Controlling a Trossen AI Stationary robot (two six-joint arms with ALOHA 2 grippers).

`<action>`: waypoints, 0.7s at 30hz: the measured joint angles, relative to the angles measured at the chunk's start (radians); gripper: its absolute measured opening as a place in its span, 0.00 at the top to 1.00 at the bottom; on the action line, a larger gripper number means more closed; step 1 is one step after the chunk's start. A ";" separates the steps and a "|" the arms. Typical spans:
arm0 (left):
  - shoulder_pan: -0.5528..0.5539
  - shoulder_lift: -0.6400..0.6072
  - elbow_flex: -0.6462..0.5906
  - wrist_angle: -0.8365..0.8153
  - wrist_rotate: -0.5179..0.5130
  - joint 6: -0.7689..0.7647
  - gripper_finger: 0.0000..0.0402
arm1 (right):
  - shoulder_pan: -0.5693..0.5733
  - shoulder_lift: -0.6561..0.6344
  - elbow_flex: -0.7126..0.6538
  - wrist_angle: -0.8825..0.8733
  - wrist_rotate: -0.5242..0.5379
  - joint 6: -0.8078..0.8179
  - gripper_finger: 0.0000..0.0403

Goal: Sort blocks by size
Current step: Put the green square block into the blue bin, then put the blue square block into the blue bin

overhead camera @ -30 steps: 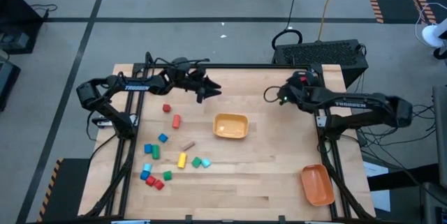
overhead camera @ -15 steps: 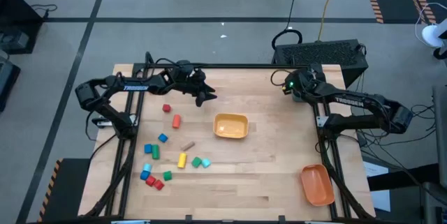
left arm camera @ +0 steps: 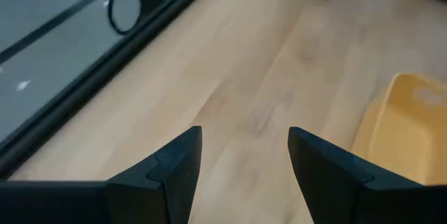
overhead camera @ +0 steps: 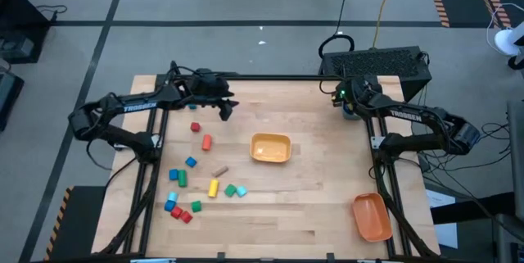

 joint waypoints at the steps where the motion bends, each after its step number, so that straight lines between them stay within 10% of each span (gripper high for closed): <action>1: 0.001 -0.008 0.000 -0.035 -0.013 0.012 0.47 | 0.000 0.000 0.000 0.000 0.000 0.000 0.64; 21: 0.081 -0.025 0.000 -0.428 -0.237 0.015 0.47 | 0.114 -0.066 0.000 0.116 -0.156 -0.004 0.34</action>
